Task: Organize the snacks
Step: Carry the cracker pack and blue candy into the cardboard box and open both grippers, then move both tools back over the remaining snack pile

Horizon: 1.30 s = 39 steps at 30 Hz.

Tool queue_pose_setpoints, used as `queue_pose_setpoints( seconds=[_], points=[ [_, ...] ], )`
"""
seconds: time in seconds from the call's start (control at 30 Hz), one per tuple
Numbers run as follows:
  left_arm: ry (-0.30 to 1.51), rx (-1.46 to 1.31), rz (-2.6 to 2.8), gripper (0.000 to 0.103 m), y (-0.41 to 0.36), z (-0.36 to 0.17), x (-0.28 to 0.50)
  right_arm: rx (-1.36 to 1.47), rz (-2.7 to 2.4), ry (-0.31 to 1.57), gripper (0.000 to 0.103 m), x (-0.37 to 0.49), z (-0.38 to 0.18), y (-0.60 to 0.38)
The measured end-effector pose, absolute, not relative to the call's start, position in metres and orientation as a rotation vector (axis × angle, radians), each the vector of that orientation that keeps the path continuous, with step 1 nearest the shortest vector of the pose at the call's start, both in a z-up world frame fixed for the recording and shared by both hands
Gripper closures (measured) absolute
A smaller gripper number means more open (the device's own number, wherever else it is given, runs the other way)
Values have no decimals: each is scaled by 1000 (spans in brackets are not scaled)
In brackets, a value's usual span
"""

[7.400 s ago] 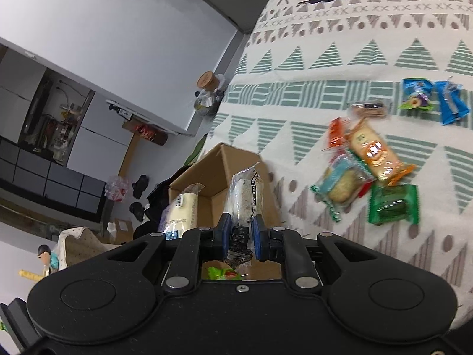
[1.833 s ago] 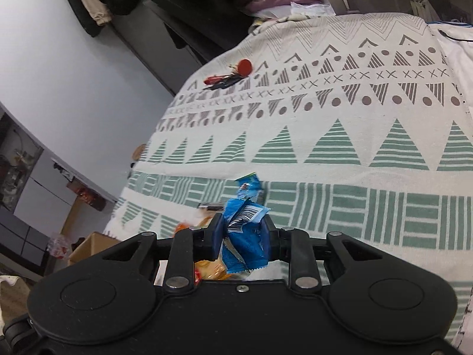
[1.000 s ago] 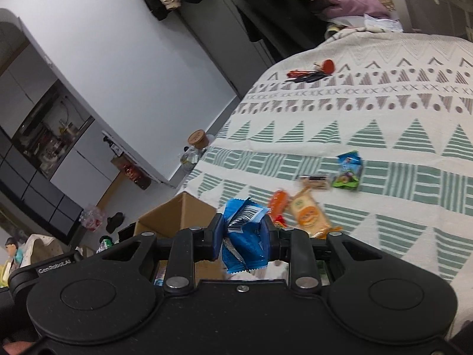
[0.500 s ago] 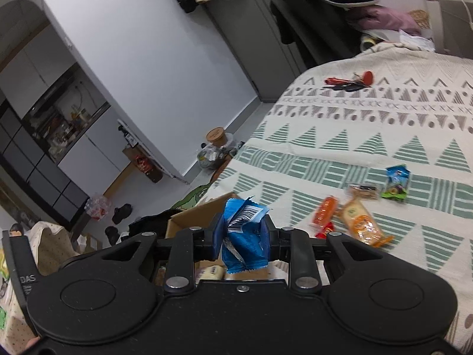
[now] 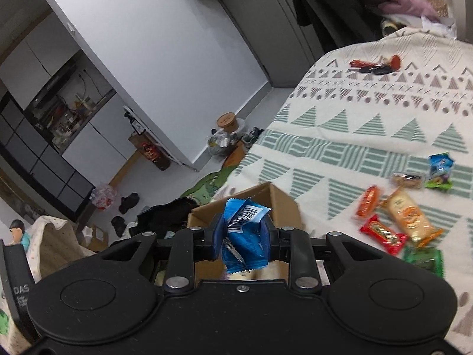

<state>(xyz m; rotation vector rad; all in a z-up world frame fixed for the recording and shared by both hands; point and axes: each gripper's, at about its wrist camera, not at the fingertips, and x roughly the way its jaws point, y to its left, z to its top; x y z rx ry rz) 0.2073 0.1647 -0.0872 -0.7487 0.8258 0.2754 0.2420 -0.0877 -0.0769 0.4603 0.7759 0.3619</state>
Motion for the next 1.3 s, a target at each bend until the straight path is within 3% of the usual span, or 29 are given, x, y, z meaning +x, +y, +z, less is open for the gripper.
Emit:
queue_pose_setpoints(
  seconds=[0.4,0.47,0.53,0.6,0.9,1.3],
  points=[
    [795,-761,294,33,186,-69,189,474,411,807,76,258,-79,-60],
    [797,-756,299,31,185,-68,187,481,410,827,72,261,-78,-59],
    [800,-750,304,26,184,-66,186,482,401,828,52,262,-77,-64],
    [800,-743,310,23,180,-66,184,478,373,801,46,259,-73,-73],
    [808,-716,323,22,156,-67,180,461,306,801,34,243,-78,-115],
    [793,-674,269,10,99,-64,176,393,254,754,21,219,-70,-173]
  ],
)
